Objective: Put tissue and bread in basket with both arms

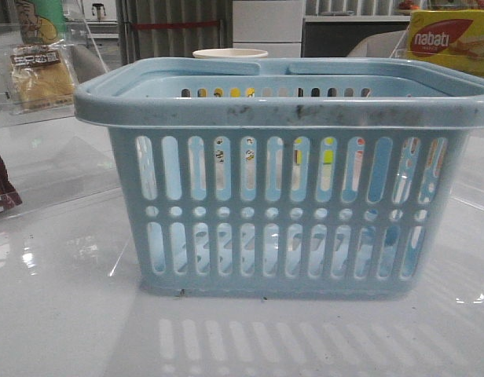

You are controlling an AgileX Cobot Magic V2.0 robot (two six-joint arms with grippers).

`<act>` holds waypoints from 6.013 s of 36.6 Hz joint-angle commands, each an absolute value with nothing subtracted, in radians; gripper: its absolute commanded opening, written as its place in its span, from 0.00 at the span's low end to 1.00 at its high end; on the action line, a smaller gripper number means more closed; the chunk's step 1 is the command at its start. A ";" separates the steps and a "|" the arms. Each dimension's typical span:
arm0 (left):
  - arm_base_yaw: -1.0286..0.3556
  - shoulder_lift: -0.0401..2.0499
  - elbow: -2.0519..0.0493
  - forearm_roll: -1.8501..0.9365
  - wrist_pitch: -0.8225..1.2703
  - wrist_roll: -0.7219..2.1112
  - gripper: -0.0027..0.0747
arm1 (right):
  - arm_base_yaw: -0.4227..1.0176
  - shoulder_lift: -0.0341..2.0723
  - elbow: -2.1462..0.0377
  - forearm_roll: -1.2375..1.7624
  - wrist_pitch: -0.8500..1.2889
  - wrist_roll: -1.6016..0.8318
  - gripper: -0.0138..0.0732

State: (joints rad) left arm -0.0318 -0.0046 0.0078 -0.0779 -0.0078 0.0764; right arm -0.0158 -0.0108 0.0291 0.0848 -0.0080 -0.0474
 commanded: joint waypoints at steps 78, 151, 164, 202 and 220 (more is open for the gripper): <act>-0.038 0.469 -0.582 -0.085 0.410 0.073 0.15 | -0.202 1.300 -1.042 0.063 0.499 -0.049 0.75; -0.038 0.469 -0.582 -0.088 0.410 0.073 0.15 | 0.411 1.454 -1.329 0.143 0.632 -0.067 0.41; -0.038 0.469 -0.582 -0.088 0.410 0.073 0.15 | 0.412 1.581 -1.319 0.168 0.625 -0.067 0.79; -0.038 0.479 -0.587 -0.082 0.416 0.073 0.74 | 0.420 0.835 -0.895 0.161 0.570 -0.136 0.79; -0.038 0.843 -0.781 -0.080 0.462 0.073 0.74 | 0.420 0.763 -0.878 0.161 0.587 -0.136 0.79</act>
